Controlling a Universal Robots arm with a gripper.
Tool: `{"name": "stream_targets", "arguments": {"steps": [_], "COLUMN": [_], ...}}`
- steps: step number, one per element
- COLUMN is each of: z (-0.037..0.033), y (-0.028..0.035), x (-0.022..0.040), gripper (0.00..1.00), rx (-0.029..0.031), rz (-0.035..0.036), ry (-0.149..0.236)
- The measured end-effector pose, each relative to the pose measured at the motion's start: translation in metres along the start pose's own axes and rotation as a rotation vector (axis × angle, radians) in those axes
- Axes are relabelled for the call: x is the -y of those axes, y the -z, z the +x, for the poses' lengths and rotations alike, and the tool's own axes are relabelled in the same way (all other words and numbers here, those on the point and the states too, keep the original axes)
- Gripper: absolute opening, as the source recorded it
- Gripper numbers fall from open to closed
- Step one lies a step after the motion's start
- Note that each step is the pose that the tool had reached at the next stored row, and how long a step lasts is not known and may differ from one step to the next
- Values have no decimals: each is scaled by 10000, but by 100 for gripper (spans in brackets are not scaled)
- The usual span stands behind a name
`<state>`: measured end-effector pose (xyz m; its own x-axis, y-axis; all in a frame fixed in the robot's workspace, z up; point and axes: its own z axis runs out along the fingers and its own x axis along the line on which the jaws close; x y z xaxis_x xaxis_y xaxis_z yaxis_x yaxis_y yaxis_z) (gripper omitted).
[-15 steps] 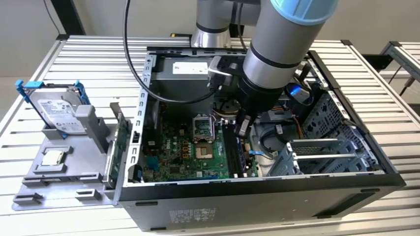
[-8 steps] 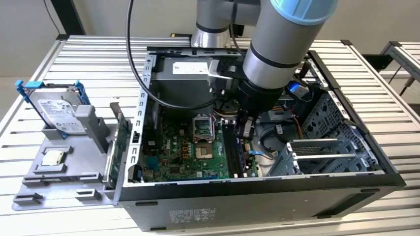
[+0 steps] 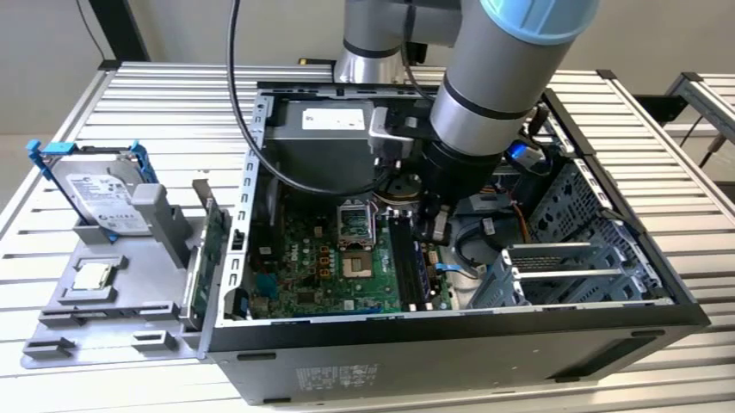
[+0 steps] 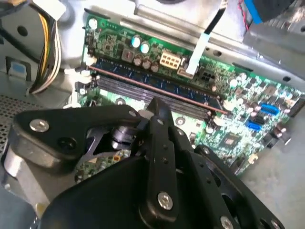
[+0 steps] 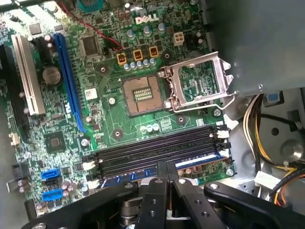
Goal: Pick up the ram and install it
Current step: 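Press down the ram until it locks into place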
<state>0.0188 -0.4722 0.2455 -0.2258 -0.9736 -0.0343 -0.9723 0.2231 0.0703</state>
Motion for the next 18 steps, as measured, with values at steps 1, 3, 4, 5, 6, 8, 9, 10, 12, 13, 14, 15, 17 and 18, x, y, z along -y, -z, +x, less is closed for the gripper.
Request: {"name": "stream_targets", "arguments": {"steps": [1,3,4,5,6,8,9,10,12,13,14,15,17,18], "z": [0,3,4,4,4,5,5,5,5,6,6,6,5,4], "y": [-3,-15,-22,-29,-35,-46,-52,-59,-79,-97,-115,-122,-122,-131], "x": [0,3,3,4,4,5,5,6,9,11,13,15,22,28], "gripper": [0,0,0,0,0,0,0,0,0,0,0,0,0,0], "rx": [-3,1,-2,-6,-8,-12,-16,-18,-22,-23,-23,-22,-26,-23], "rz": [38,105,129,149,166,216,235,251,278,278,279,279,278,279], "ry": [152,364,483,608,716,973,1093,1209,1369,1400,1404,1405,1407,1411]}}
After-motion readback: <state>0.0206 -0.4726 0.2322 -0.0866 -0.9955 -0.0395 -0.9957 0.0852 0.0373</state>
